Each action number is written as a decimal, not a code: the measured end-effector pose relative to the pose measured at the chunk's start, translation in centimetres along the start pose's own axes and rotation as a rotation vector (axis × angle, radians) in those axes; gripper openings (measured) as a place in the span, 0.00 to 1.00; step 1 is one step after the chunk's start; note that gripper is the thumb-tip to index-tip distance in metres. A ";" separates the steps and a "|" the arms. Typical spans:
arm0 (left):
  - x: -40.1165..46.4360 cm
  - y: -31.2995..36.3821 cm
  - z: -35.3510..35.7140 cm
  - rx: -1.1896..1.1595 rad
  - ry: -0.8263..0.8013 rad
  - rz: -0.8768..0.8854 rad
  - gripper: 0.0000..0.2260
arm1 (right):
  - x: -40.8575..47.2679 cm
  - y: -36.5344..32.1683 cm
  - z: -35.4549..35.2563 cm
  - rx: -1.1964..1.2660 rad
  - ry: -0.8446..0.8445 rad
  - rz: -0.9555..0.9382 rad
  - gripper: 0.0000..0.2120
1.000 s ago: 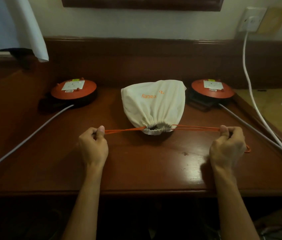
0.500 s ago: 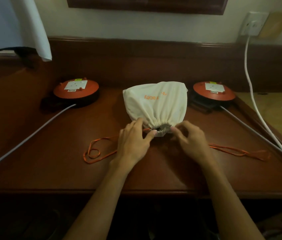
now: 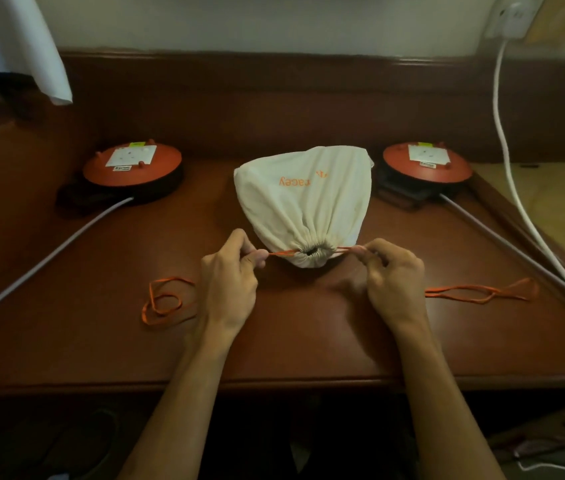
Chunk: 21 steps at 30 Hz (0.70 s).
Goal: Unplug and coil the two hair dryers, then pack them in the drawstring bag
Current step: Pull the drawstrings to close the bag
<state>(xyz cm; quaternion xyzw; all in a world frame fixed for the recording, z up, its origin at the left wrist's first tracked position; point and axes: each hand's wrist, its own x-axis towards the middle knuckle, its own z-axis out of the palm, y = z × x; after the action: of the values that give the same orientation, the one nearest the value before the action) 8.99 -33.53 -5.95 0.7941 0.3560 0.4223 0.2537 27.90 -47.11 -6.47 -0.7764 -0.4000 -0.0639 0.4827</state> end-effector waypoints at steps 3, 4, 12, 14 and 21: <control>0.2 -0.2 -0.7 0.025 -0.014 0.034 0.11 | 0.0 0.4 -0.3 -0.021 0.060 0.011 0.07; 0.3 -0.3 -0.8 0.033 -0.007 0.034 0.11 | -0.1 0.5 -0.3 -0.031 0.078 0.012 0.07; 0.6 -0.2 -1.6 0.090 0.221 0.046 0.09 | -0.3 0.0 -0.3 -0.006 0.162 -0.028 0.06; 0.7 -0.2 -1.9 0.065 0.274 0.049 0.08 | -0.4 -0.4 -0.2 -0.003 0.195 -0.076 0.06; 0.7 -1.0 -2.1 -0.002 0.218 -0.001 0.08 | 0.7 -0.2 0.1 0.054 0.137 -0.020 0.07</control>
<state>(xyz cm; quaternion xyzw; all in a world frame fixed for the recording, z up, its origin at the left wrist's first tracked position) 7.15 -32.13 -5.18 0.7430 0.3816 0.5064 0.2143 28.22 -46.53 -6.03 -0.7529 -0.3752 -0.1107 0.5293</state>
